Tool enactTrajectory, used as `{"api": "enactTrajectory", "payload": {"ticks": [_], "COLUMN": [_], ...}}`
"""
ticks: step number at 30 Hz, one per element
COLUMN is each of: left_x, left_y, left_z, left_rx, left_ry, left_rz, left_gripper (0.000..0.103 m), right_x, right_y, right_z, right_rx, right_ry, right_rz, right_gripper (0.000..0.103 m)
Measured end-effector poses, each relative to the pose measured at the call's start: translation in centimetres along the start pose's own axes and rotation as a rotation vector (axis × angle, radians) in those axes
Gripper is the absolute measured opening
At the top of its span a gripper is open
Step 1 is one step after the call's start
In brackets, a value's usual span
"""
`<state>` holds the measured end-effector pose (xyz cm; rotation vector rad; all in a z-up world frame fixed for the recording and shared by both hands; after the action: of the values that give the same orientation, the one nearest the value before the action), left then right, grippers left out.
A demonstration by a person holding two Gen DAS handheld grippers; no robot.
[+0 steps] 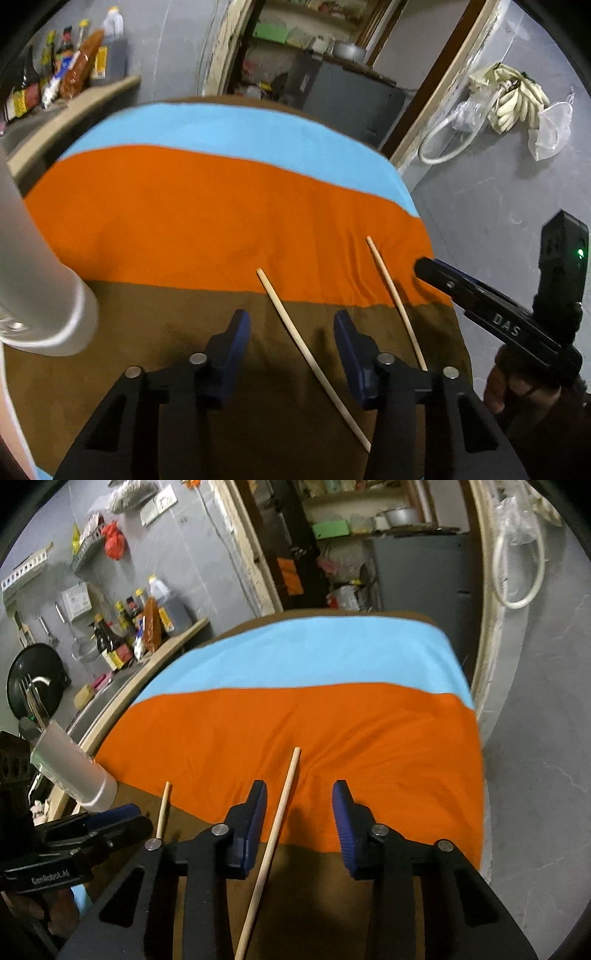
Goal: Organize utensils
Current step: 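Close the left tool on one chopstick while the right tool closes on the other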
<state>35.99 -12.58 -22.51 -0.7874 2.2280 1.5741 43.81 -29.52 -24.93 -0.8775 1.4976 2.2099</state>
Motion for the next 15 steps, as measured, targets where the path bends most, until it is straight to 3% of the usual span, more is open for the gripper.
{"api": "enactTrajectory", "payload": {"ticks": [7,15], "left_x": [0.6,-0.2], "left_y": [-1.5,-2.9], "left_z": [-0.4,0.2], "left_rx": [0.028,0.078], "left_ry": [0.027,0.109], "left_rz": [0.047,0.093], "left_gripper": [0.026,0.017], "right_x": [0.7,0.4], "right_y": [-2.7,-4.5], "right_z": [0.9,1.1], "right_rx": [-0.052,-0.103], "right_ry": [0.021,0.008], "right_rz": [0.068,0.145], "right_gripper": [0.018,0.017]}}
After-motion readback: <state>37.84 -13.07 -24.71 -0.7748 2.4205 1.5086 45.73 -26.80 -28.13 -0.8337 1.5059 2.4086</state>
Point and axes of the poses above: each gripper's, at about its wrist camera, not at the fingertips, and y roughly against the way its jaws point, z to its left, x to its underside, the point moved 9 cm from there along -y, roughly the way its jaws point, and after that the axes turned 2 degrees about x, right-handed, at the moved point
